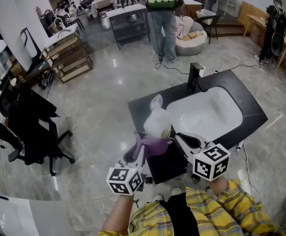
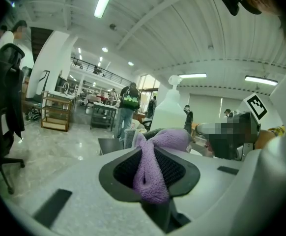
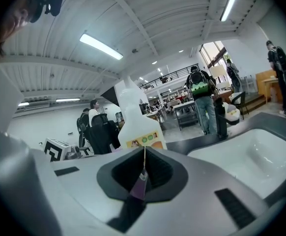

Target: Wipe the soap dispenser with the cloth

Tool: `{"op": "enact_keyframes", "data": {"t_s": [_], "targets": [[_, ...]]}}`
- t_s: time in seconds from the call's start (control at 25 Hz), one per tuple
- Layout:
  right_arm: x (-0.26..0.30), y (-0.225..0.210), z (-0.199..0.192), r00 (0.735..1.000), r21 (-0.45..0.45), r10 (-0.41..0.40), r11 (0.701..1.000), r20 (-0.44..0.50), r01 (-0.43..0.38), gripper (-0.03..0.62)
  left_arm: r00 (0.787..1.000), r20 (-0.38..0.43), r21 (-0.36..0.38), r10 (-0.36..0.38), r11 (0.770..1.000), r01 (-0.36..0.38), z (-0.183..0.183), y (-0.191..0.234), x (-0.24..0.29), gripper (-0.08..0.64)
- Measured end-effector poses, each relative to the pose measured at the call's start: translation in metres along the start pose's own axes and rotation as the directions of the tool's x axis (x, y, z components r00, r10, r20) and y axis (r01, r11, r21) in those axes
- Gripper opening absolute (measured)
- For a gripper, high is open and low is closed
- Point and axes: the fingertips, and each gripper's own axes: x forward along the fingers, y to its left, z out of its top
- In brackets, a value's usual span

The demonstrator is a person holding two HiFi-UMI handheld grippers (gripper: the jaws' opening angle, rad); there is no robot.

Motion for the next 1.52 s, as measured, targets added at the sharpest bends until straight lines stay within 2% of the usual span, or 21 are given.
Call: {"op": "enact_keyframes", "data": {"t_s": [0.92,1.2,1.4,1.52], "targets": [[0.003,-0.006,-0.023,0.998,0.024,-0.013,1.0,-0.056,0.014,0.008,0.996,-0.075,-0.014,0.04,0.999,-0.041,-0.052,0.016,0.024,0.066],[0.003,-0.007,-0.029,0.998,0.028,-0.012,1.0,-0.067,0.014,0.008,0.993,-0.108,0.078,0.054,0.996,-0.045,-0.066,0.015,0.027,0.066],[0.004,-0.007,-0.03,0.998,0.032,-0.012,0.999,-0.068,0.014,0.008,0.991,-0.121,0.113,0.059,0.993,-0.045,-0.072,0.013,0.027,0.066],[0.004,-0.009,-0.031,0.997,0.031,-0.011,0.999,-0.07,0.014,0.008,0.987,-0.146,0.175,0.072,0.984,-0.045,-0.077,0.009,0.029,0.066]]}}
